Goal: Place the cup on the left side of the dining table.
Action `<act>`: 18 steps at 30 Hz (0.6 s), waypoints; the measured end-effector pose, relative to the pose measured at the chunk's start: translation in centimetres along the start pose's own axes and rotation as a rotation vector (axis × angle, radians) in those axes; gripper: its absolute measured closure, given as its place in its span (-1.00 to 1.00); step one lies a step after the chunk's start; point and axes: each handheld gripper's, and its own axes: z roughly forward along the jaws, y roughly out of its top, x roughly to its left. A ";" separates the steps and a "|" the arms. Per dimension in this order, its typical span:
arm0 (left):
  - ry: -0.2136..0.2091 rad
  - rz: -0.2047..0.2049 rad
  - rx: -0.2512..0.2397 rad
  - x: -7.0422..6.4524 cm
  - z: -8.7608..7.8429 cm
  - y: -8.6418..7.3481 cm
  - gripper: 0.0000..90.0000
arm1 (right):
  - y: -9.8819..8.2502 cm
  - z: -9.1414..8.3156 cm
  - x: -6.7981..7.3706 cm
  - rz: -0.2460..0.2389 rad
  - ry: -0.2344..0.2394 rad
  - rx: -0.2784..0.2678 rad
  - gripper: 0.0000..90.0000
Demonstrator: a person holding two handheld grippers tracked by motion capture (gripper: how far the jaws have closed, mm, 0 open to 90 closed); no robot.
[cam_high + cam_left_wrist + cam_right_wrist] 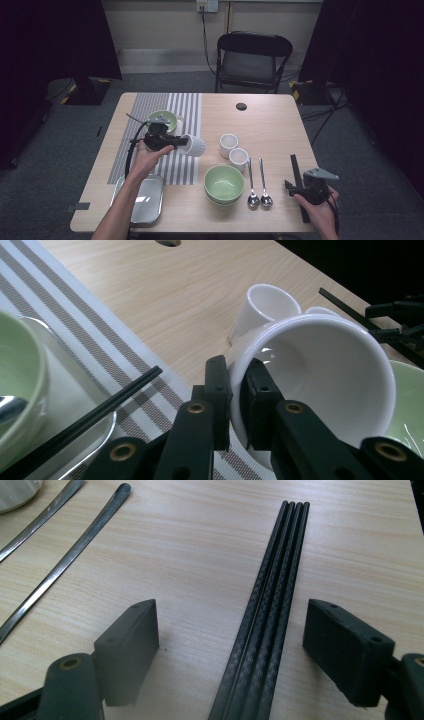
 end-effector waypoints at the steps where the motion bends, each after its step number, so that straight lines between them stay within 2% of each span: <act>1: -0.003 0.000 -0.004 0.3 -0.6 -0.1 0.85 | 0.0 0.0 0.0 0.001 0.000 0.000 -0.52; 9: 0.033 -0.002 -0.013 1.6 -2.8 -0.7 0.85 | 0.0 0.0 0.0 0.001 -0.001 0.000 -0.52; 14: 0.051 -0.014 -0.014 2.4 -3.5 -1.1 0.85 | 0.0 0.0 0.0 0.001 -0.001 0.000 -0.52; 18: 0.072 -0.027 0.002 3.1 -4.0 -1.7 0.85 | 0.0 0.0 0.0 0.002 -0.002 0.000 -0.52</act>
